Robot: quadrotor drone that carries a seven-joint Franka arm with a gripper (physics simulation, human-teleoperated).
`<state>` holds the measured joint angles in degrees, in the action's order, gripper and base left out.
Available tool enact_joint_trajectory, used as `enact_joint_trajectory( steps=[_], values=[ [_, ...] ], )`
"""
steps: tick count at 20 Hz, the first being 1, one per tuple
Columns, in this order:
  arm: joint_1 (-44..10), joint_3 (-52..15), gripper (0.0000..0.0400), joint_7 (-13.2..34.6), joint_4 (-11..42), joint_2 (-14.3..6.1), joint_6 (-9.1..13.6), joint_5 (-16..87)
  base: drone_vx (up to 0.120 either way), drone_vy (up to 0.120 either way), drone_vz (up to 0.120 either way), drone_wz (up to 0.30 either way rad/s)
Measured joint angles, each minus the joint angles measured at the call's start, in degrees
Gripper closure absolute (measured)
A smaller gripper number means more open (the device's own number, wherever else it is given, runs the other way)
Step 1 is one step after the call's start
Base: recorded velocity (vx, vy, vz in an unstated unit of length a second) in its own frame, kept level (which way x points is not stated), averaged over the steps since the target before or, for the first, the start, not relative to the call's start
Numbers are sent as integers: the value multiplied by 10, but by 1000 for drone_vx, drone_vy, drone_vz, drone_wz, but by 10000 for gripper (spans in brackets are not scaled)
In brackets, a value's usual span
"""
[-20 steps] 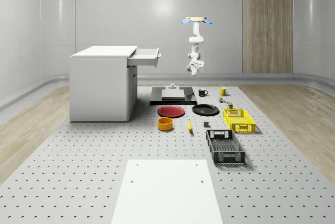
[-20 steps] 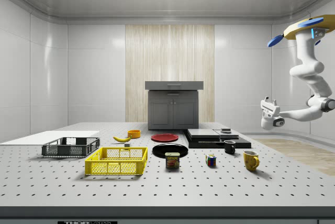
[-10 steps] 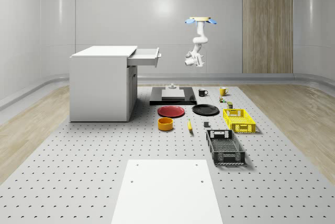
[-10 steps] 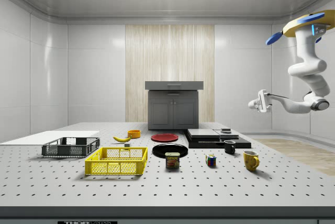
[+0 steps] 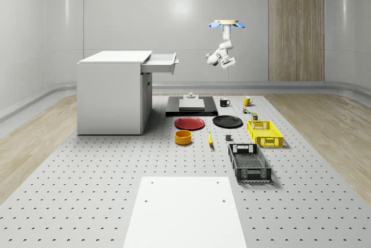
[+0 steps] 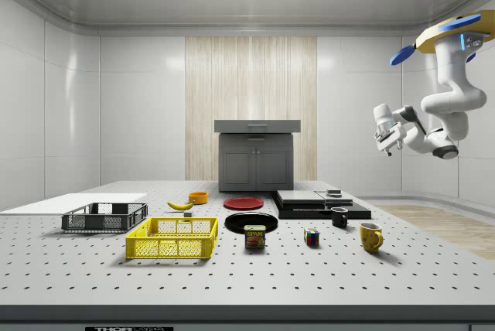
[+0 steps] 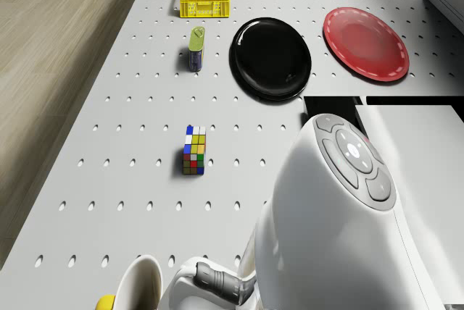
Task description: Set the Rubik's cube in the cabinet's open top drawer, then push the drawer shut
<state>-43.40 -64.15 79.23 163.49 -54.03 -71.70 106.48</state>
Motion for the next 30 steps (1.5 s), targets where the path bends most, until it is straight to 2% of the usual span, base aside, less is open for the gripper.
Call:
enact_joint_trajectory(
  steps=[5, 10, 22, 24, 30],
  values=[
    [-88, -44, 0, 58, 19, -30, 38, 56, 120, 120, -120, 0],
    [-131, -65, 0, 87, 24, -52, 49, 71, 120, 120, -120, 0],
    [-169, -88, 0, 115, 23, -94, 32, 62, 120, 120, -120, 0],
    [-172, -90, 0, 118, 23, -100, 27, 59, 120, 20, -120, 0],
    [-179, -97, 0, 125, 22, -118, 12, 50, 120, 0, 0, 0]
  ],
)
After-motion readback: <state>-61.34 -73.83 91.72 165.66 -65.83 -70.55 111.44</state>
